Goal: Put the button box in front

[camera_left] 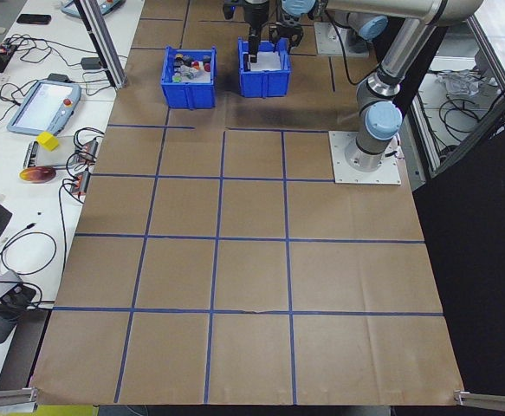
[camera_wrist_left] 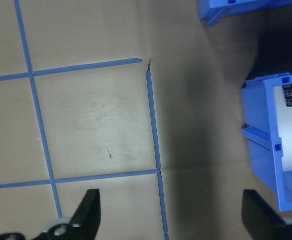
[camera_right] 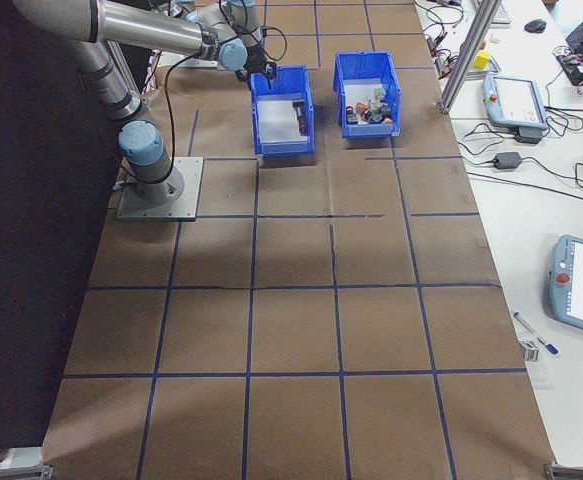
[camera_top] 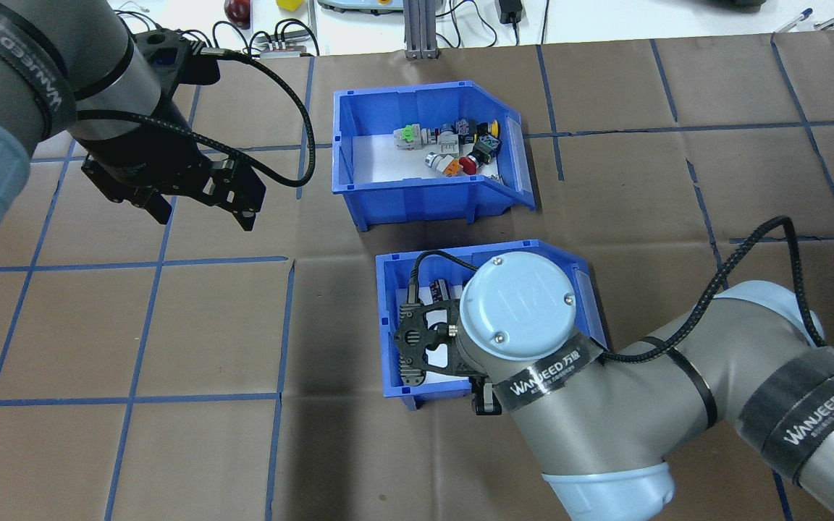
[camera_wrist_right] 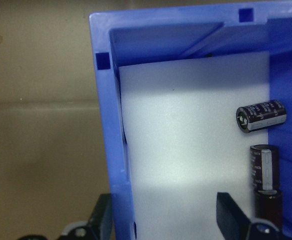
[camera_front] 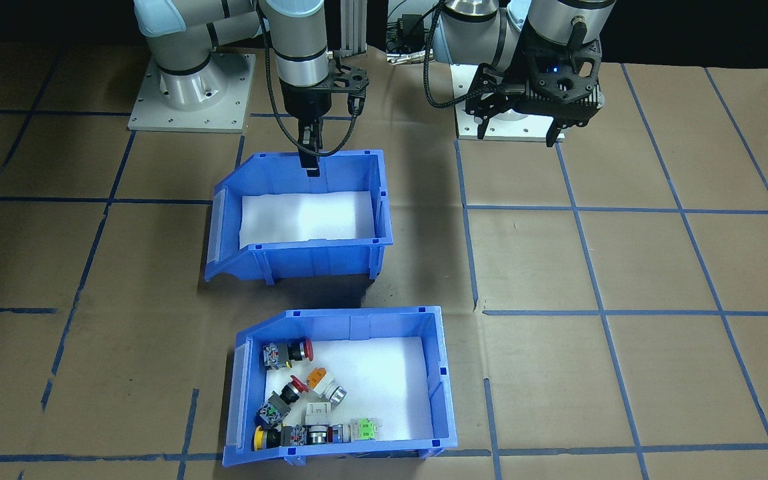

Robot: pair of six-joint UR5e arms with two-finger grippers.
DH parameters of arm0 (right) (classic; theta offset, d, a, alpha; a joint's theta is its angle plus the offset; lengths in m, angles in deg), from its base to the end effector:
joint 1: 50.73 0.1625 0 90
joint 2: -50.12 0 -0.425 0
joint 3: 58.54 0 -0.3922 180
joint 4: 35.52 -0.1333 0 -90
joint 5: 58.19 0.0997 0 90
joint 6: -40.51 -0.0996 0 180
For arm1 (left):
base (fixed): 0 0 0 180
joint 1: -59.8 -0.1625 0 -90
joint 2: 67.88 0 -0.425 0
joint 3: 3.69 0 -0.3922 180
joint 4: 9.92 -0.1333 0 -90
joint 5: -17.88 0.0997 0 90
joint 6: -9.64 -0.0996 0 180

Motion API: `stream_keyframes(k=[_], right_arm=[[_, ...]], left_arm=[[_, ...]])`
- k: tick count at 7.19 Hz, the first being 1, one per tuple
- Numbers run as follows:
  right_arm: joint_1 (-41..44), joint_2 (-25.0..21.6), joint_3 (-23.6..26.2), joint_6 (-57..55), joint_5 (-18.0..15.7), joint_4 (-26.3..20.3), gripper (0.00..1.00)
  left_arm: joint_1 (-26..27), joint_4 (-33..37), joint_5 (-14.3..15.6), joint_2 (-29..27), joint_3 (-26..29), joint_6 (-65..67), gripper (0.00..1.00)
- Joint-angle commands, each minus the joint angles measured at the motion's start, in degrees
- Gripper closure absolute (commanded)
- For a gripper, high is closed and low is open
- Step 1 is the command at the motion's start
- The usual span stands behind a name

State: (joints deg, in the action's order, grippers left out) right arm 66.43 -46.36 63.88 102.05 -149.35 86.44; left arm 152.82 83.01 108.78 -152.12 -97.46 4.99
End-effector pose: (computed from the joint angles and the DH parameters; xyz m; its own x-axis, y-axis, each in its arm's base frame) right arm 0.3059 -0.3087 0.3247 -0.0253 -0.9945 0.1018 -0.9992 0.0221 -0.0323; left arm -0.1551 -0.4398 0.4978 -0.9909 0.1337 -0.0143 0.1334 0.9909 0.0176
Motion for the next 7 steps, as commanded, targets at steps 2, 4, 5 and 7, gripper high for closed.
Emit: stream_keyframes(k=[2, 4, 5, 7], right_arm=[[-5.2, -4.0, -9.2, -0.1, -0.2, -18.3, 0.0], [-15.9, -3.9, -9.7, -1.9, 1.0, -17.5, 0.0], [-19.8, -3.9, -11.4, -5.8, 0.9, -17.5, 0.0], [-24.5, -1.7, -16.7, -21.5, 0.7, -18.8, 0.0]], left_arm=[[0.0, -0.5, 0.1, 0.5, -0.4, -5.0, 0.0], [-0.6, -0.6, 0.2, 0.7, -0.6, -5.2, 0.0], [-0.6, -0.7, 0.2, 0.7, -0.7, -5.2, 0.0], [-1.5, -0.7, 0.0, 0.7, -0.7, -6.9, 0.0]])
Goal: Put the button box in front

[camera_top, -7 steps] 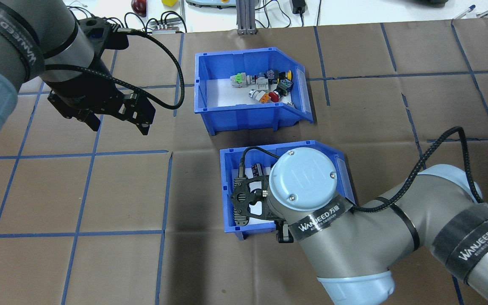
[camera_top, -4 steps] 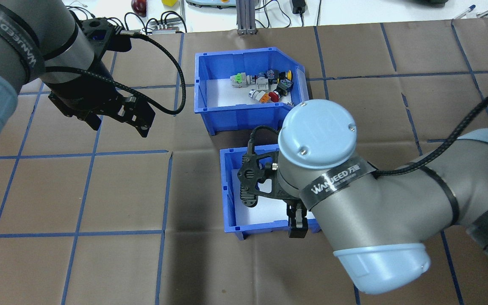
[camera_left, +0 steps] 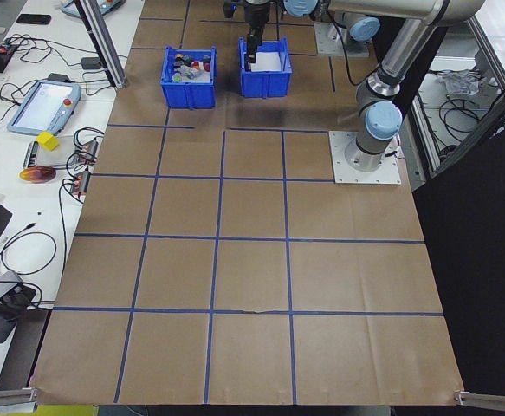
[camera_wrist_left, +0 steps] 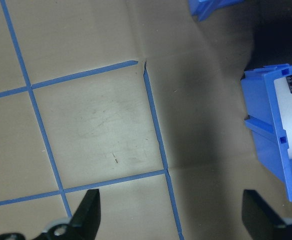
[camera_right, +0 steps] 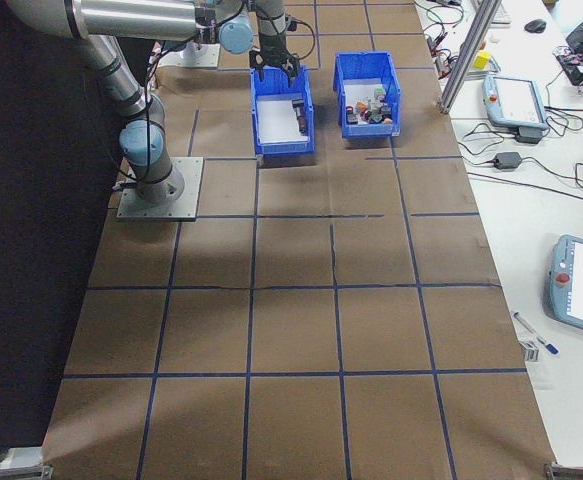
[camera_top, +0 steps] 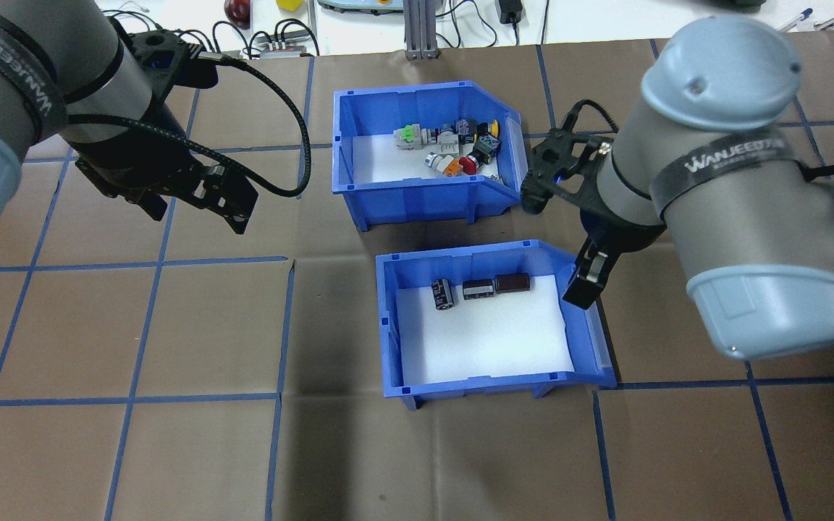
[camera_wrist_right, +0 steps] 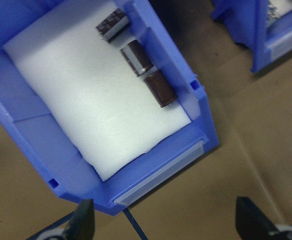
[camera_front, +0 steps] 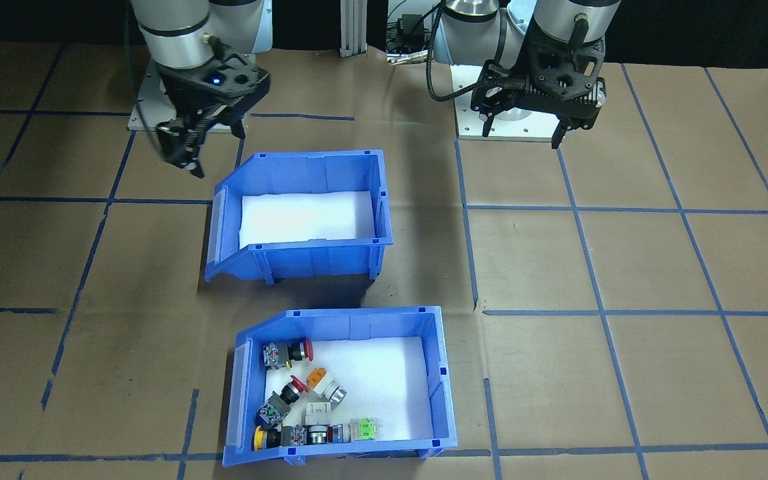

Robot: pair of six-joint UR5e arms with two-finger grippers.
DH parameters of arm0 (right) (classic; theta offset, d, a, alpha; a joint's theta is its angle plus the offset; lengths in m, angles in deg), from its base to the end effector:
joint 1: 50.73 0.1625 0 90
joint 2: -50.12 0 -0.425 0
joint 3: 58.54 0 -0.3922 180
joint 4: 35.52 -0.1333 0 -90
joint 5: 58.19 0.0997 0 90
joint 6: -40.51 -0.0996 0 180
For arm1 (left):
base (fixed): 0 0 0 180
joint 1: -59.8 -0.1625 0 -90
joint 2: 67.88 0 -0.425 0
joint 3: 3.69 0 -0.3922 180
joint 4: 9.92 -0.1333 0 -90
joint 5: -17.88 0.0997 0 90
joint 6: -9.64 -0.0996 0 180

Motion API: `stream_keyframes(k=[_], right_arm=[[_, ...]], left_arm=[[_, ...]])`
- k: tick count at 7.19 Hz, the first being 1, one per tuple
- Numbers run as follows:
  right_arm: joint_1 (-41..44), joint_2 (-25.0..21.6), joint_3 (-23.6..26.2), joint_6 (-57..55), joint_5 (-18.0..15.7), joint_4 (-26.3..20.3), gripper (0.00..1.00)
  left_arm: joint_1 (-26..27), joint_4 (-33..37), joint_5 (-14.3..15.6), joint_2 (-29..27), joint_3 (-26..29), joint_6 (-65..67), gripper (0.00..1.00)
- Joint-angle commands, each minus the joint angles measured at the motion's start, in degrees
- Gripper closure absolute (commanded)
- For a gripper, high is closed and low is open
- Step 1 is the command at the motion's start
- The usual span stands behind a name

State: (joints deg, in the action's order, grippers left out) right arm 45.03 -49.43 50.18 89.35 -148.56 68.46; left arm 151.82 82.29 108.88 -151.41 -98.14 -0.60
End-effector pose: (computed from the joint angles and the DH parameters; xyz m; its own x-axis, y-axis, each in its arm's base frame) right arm 0.1746 -0.4089 0.4282 -0.5796 -0.8121 0.0674 -0.8149 0.5774 -0.0503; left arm -0.1471 -0.4385 0.4987 -0.9770 0.2124 -0.0166 0.2123 0.9772 0.0064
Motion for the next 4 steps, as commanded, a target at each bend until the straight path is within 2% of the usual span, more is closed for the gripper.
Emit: stream_keyframes(k=[1, 4], right_arm=[[-5.4, 3.4, -6.4, -17.5, -0.2, -1.5, 0.0], [-7.8, 11.5, -21.9, -40.1, 0.1, -16.0, 0.0]], left_arm=[[-1.1, 0.2, -0.2, 0.2, -0.1, -3.9, 0.0], [-1.8, 0.1, 0.1, 0.4, -0.2, -3.3, 0.0]])
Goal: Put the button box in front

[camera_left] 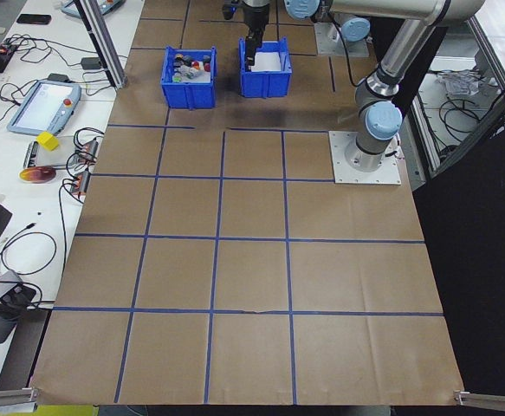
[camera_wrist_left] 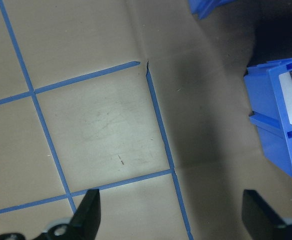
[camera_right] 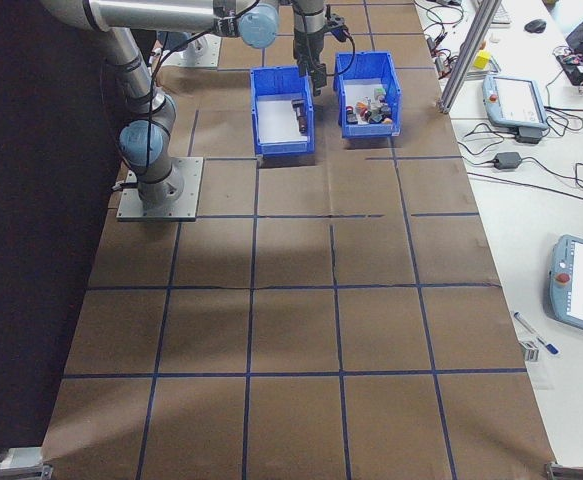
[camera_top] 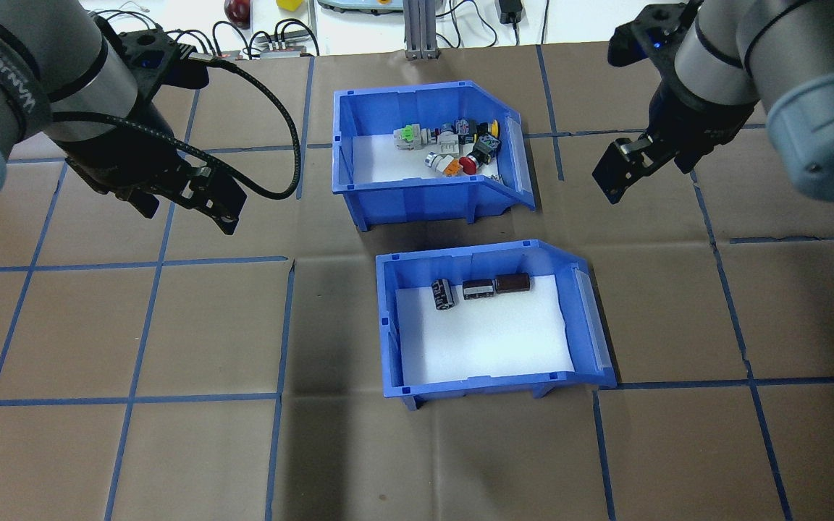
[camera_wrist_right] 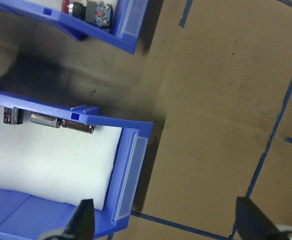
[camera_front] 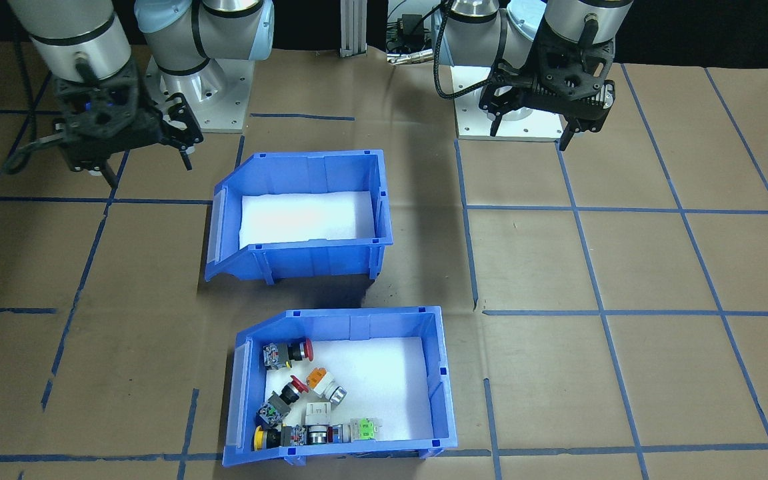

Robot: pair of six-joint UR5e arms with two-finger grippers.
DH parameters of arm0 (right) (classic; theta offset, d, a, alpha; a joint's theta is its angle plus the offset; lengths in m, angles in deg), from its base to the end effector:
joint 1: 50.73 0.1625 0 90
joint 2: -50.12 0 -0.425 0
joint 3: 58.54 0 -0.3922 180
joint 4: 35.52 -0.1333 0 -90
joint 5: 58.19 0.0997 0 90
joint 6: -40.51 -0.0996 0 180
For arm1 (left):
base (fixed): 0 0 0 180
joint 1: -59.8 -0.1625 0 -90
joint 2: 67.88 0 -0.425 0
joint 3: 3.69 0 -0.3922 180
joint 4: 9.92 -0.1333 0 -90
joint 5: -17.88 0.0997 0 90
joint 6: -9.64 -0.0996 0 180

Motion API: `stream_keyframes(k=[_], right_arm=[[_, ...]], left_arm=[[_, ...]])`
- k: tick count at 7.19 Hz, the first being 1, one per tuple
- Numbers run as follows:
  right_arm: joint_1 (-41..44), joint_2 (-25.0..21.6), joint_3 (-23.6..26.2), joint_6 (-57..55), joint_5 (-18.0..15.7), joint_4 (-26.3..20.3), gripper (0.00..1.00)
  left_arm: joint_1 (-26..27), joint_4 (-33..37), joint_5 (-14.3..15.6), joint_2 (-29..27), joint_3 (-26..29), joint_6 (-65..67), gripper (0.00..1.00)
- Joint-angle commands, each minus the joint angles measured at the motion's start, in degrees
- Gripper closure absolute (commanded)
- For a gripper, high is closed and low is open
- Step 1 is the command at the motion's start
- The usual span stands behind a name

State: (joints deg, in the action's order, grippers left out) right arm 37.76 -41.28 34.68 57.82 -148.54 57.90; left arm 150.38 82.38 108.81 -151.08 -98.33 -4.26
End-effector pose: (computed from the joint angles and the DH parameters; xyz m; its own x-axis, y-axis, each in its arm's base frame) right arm 0.1199 -0.4874 0.4781 -0.9622 -0.2720 0.0141 -0.2723 0.9619 -0.0248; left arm -0.1361 -0.4397 0.4995 -0.9681 0.2501 -0.0152 0.2500 0.9682 0.0063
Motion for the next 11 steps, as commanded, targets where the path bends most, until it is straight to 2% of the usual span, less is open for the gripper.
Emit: stream_keyframes(k=[1, 3, 11], right_arm=[[-0.5, 5.3, -9.2, -15.1, 0.0, -7.7, 0.0], [-0.2, 5.4, -8.2, -19.6, 0.1, -7.9, 0.0], [-0.2, 5.5, -6.7, -19.6, 0.0, -7.2, 0.0]], left_arm=[[-1.5, 0.2, 0.1, 0.0, -0.1, 0.5, 0.0], [-1.6, 0.3, 0.1, 0.0, -0.1, 0.6, 0.0], [-1.7, 0.1, 0.1, 0.0, -0.1, 0.5, 0.0]])
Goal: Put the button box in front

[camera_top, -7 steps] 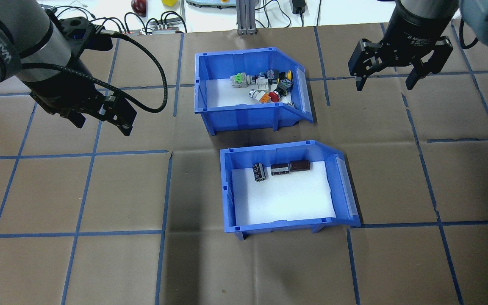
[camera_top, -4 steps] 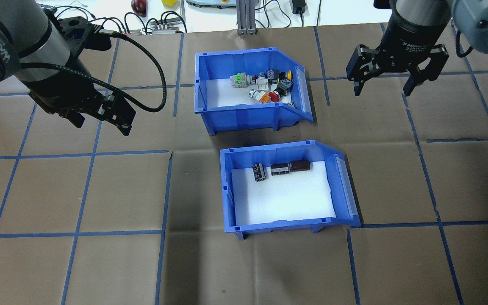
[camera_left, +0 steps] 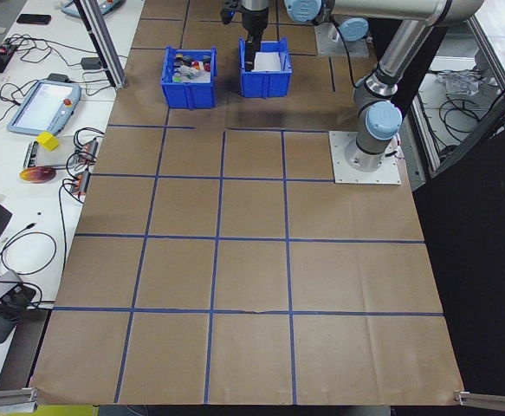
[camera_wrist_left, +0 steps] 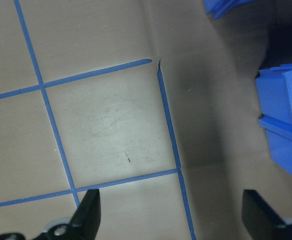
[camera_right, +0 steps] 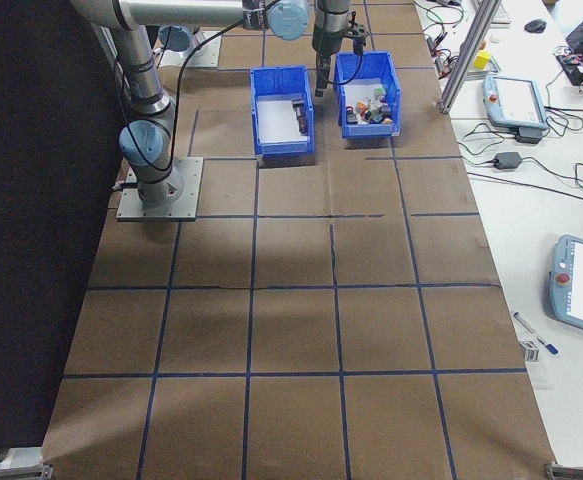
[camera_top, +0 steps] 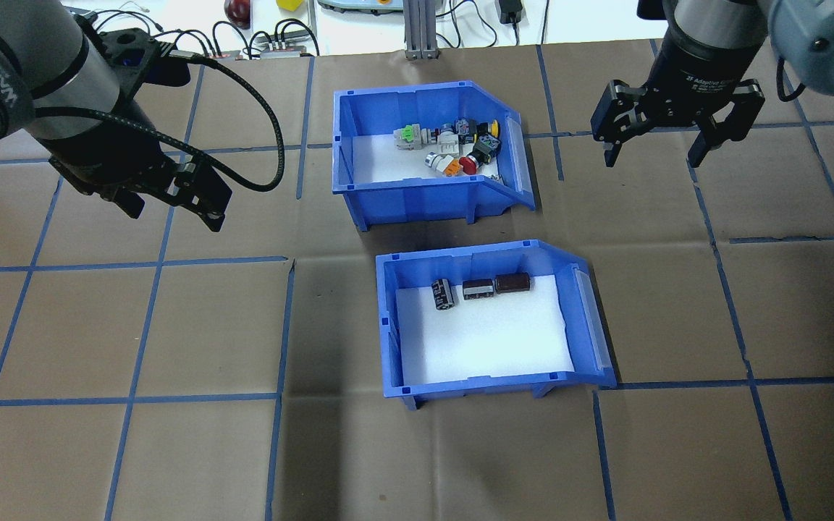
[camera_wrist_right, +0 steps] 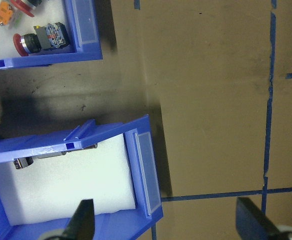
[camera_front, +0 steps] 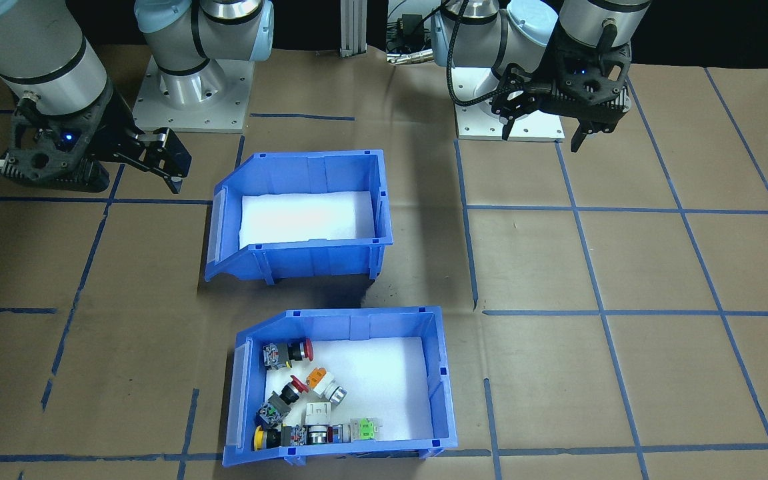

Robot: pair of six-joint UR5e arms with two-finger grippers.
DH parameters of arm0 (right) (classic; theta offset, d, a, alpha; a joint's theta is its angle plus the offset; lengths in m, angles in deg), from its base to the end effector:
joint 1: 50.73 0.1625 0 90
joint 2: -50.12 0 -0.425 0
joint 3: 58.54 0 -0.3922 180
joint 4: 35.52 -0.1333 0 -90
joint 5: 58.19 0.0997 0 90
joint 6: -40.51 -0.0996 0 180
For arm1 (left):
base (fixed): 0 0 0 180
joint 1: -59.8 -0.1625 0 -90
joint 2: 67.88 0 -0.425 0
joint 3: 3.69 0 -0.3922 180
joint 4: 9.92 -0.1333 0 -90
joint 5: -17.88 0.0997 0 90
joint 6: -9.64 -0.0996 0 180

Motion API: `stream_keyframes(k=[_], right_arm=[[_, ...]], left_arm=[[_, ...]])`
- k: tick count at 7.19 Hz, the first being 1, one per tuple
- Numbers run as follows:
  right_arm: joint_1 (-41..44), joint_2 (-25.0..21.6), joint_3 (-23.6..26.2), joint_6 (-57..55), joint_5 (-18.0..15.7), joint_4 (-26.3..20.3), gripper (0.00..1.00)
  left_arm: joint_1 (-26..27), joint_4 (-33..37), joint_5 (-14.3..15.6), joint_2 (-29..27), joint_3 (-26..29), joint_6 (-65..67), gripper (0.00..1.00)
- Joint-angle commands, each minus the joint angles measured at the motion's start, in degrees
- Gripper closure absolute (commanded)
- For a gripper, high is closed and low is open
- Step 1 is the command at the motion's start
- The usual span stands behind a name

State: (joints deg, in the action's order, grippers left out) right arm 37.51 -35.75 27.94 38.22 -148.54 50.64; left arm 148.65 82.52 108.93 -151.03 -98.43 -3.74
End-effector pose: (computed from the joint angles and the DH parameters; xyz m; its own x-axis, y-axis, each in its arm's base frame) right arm 0.1168 -0.5183 0.4752 -0.9975 0.0700 0.0092 0.0705 0.9945 0.0773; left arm -0.1226 -0.4429 0.4988 -0.9771 0.2119 -0.0165 0.2118 0.9773 0.0098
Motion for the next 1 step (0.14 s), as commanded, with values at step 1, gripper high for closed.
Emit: stream_keyframes(k=[1], right_arm=[[0.0, 0.0, 0.0, 0.0, 0.1, 0.1, 0.0]], left_arm=[[-0.1, -0.2, -0.1, -0.1, 0.0, 0.0, 0.0]])
